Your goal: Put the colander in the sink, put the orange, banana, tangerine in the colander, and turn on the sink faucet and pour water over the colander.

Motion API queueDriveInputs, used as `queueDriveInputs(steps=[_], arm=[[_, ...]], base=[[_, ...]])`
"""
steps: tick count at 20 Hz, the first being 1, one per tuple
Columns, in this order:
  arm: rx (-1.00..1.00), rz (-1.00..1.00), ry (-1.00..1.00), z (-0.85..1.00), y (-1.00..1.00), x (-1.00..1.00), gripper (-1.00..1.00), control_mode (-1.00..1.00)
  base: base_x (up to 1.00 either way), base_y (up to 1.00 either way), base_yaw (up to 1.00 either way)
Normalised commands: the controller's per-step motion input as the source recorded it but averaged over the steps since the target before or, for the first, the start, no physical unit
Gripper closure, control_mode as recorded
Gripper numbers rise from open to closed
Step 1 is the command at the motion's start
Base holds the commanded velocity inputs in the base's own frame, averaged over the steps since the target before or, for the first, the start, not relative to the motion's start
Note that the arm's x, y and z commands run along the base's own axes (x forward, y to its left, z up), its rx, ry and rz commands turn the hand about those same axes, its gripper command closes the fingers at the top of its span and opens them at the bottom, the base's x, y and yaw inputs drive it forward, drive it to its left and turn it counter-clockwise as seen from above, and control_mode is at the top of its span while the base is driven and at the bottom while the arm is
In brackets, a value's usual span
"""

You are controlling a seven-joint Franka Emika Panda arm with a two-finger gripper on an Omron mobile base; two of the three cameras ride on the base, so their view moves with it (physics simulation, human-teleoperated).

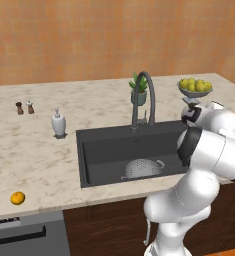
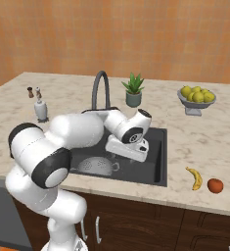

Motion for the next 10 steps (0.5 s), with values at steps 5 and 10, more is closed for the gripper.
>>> queueDriveInputs(steps=[5,10], arm=[[-0.04,0.04,0.00,0.66,-0.35,-0.38,-1.00,-1.00],[-0.13,0.02,0.00,0.55,-0.36,-0.41,-1.00,-1.00]], base=[[0.00,0.00,0.00],[0.00,0.00,0.00]])
